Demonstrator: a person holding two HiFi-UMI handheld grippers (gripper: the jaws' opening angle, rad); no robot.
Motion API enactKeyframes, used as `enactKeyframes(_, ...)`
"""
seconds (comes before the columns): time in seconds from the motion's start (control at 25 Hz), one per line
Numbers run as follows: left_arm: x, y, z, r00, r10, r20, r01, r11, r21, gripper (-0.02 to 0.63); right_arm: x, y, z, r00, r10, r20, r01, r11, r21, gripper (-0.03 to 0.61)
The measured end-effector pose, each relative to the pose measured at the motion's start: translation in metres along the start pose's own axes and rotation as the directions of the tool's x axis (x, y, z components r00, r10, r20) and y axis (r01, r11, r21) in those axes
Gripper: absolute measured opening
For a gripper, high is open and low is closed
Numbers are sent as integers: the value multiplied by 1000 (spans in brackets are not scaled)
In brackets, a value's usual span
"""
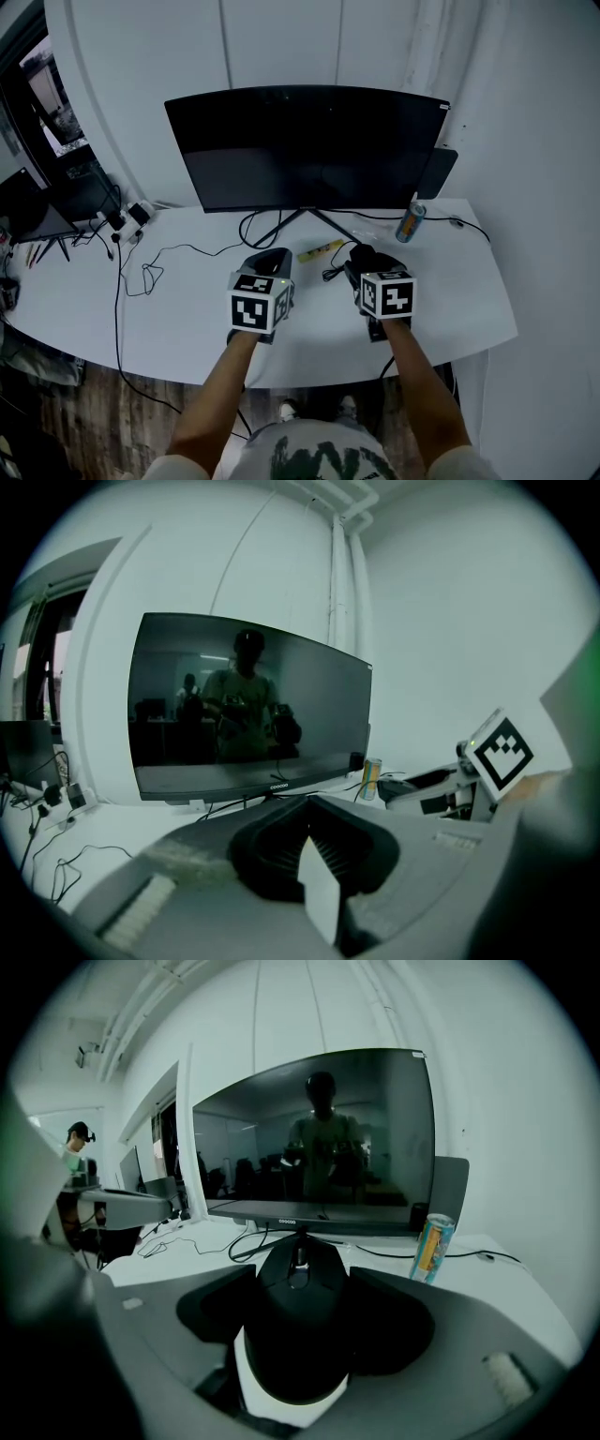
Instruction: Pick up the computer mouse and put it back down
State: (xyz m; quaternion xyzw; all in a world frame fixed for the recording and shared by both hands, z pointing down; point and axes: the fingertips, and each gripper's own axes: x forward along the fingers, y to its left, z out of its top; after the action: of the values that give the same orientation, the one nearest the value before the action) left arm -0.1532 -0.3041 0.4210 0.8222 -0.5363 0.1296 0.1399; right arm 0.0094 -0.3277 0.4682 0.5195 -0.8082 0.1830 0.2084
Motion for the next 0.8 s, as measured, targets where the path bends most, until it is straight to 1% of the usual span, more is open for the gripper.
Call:
enactKeyframes(0.4,-2,-13,19,998,42,36,-42,999,-3,5,-29,-3,46,994,53,92,-48,997,-52,311)
enactKeyframes(0.8,-13,-14,28,993,104,52,-104,995,-8,5,-49,-3,81,978,107,180,-94,993,-78,311)
